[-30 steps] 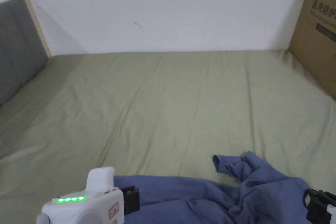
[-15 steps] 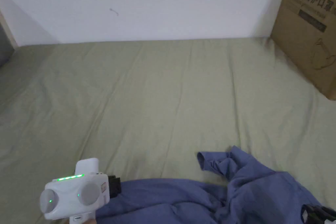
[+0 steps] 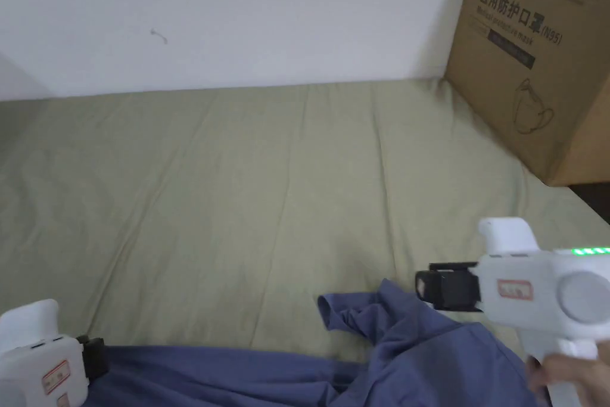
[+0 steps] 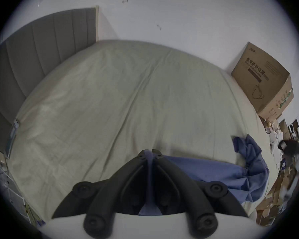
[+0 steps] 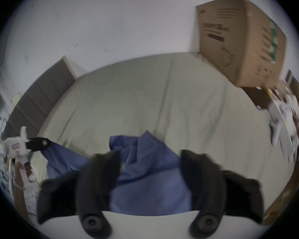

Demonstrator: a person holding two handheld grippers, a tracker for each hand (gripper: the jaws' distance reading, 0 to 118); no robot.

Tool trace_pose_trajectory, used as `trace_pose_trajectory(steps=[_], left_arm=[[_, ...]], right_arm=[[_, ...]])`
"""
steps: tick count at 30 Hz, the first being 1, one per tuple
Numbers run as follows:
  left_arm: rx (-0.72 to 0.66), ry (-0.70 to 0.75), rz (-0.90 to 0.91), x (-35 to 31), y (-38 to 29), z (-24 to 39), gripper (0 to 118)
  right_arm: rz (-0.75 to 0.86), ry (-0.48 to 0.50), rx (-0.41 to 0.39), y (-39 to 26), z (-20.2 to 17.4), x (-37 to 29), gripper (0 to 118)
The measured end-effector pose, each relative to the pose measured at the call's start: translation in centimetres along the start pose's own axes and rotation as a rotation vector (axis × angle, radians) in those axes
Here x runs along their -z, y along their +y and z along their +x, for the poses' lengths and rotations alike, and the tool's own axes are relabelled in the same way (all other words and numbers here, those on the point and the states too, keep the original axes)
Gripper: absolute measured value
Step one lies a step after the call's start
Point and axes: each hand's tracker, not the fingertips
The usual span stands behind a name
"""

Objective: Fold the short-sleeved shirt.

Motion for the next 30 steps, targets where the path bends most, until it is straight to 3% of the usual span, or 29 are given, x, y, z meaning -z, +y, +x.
trace_pose_trajectory(steps=[3, 7, 9, 10, 12, 13, 14, 16, 17, 22, 30], left_arm=[[0.006, -0.014, 0.016, -1.5, 0.1, 0.0, 1], [0.019, -0.005, 0.024, -1.8, -0.1, -0.4, 1], [0.028, 0.023, 0.002, -1.3, -0.3, -0.6, 1], [0.028, 0.024, -0.001, -1.2, -0.4, -0.6, 1], [0.037, 0.034, -0.009, -0.8, -0.5, -0.8, 1], [0.035, 0.034, -0.009, -0.7, -0.5, -0.8, 1], [0.036, 0.034, -0.010, -0.6, -0.4, -0.8, 1], [0.032, 0.037, -0.009, -0.7, -0.3, -0.8, 1], [0.035, 0.040, -0.008, -0.7, -0.2, -0.7, 1], [0.075, 0.047, 0.017, -2.3, 1.3, -0.3, 1], [0.068, 0.027, 0.243, -9.1, 8.8, 0.0, 1]], right_arm=[[-0.128, 0.019, -0.013, 3.2, 1.5, 6.6, 88], [-0.403, -0.015, 0.062, 2.9, 3.2, 14.4, 87], [-0.489, -0.011, 0.015, 0.2, 3.1, 16.9, 86], [-0.381, -0.039, -0.065, -0.2, 2.2, 15.9, 86], [-0.417, -0.064, -0.014, 1.1, 1.6, 14.9, 82], [-0.406, -0.094, -0.059, 1.1, 1.3, 14.6, 73], [-0.395, -0.118, -0.102, 1.1, 1.4, 14.3, 54], [-0.388, -0.126, -0.107, 1.0, 1.1, 13.6, 16], [-0.386, -0.142, -0.102, 1.1, 1.2, 13.4, 7], [-0.316, -0.073, 0.061, 3.0, 2.8, 11.1, 7], [0.032, -0.012, 0.182, 11.7, 4.0, -4.6, 7]])
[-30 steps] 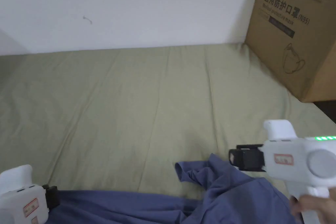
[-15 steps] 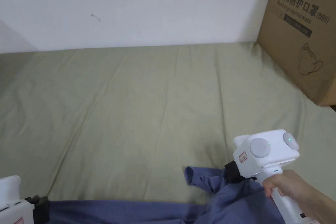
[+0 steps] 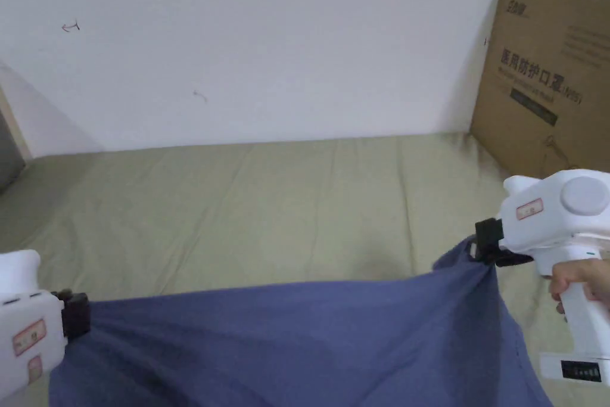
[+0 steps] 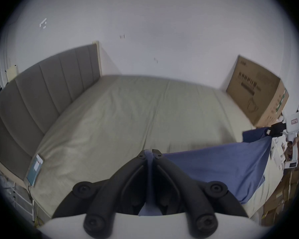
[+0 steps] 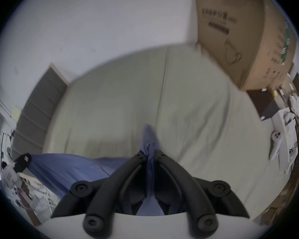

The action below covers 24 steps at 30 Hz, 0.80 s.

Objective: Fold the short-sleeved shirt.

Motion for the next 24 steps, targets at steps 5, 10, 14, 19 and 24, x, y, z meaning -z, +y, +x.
trace_pose_trajectory(steps=[5, 10, 14, 19, 24], left_arm=[[0.096, 0.022, 0.129, -3.2, 6.2, 1.2, 1], [0.138, 0.020, 0.233, -5.1, 12.4, 2.6, 1], [0.176, 0.041, 0.287, -5.4, 18.0, 3.4, 1], [0.177, 0.061, 0.349, -5.4, 25.3, 3.8, 1], [0.194, 0.114, 0.399, -5.1, 31.5, 3.7, 1]], right_arm=[[0.167, 0.037, 0.040, 5.4, 1.1, -8.0, 7], [0.283, 0.044, 0.043, 9.9, -0.5, -13.3, 7], [0.337, 0.049, 0.068, 13.8, -3.2, -15.8, 7], [0.403, 0.018, 0.068, 19.7, -5.9, -17.4, 7], [0.483, 0.022, 0.064, 24.7, -9.2, -20.6, 7]])
